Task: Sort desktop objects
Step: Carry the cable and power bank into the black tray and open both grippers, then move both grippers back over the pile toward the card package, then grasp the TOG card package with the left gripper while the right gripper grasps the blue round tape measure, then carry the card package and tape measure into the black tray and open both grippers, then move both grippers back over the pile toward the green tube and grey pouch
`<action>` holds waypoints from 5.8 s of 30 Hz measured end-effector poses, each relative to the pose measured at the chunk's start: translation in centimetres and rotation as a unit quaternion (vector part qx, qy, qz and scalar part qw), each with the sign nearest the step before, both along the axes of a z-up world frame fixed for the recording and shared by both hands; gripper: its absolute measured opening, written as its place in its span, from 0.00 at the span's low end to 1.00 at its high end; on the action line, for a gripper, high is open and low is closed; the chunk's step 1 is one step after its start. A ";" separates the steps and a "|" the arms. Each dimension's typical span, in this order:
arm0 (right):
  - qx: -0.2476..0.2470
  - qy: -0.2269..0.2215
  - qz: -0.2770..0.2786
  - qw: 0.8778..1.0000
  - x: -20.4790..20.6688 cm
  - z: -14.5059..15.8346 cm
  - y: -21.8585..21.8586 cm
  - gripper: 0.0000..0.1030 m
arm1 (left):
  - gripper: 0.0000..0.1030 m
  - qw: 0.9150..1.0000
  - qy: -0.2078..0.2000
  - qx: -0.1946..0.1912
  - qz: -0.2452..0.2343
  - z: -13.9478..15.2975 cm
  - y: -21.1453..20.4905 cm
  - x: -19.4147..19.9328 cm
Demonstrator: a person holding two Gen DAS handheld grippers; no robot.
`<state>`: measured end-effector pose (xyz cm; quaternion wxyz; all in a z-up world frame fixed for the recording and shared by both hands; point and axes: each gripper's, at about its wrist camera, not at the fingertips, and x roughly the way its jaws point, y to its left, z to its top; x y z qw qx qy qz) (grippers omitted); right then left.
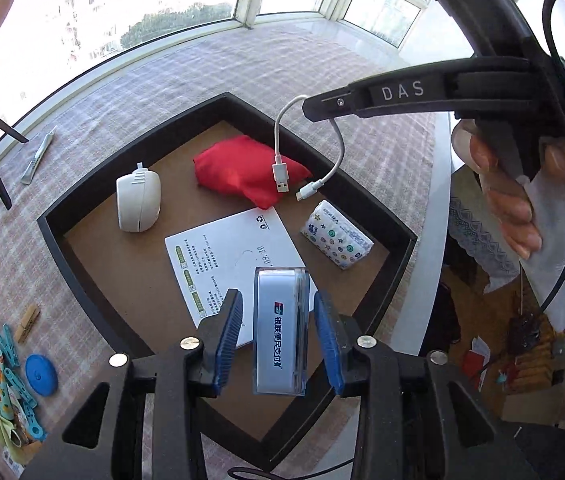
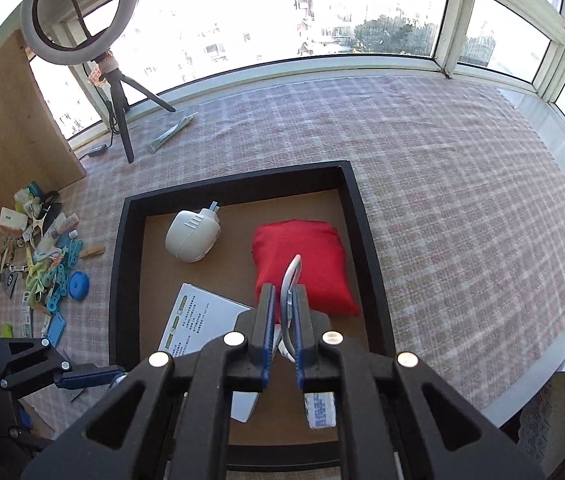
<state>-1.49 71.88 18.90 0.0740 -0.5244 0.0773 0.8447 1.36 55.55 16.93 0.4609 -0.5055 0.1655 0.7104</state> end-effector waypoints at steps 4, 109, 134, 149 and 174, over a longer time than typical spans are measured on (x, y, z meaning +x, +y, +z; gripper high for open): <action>0.014 0.007 -0.005 1.000 0.2 0.2 0.3 0.39 | 0.59 1.000 0.007 0.000 0.010 0.3 -0.2 -0.3; 0.002 -0.108 0.221 0.969 -11.3 -9.7 -27.7 0.48 | 0.51 0.912 -0.032 -0.086 0.400 -6.9 -34.6 -8.7; 0.017 -0.082 0.049 0.995 -3.7 -5.8 -5.6 0.48 | 0.51 0.980 -0.007 -0.038 0.195 -3.4 -5.7 -7.4; 0.015 -0.066 0.010 0.998 -1.2 -4.8 -0.4 0.58 | 0.71 0.986 0.003 -0.041 0.162 -2.7 -0.5 -6.0; -0.006 -0.066 0.132 0.989 -3.6 -4.6 -13.4 0.58 | 0.69 0.954 -0.007 -0.060 0.294 -2.5 -17.4 -7.3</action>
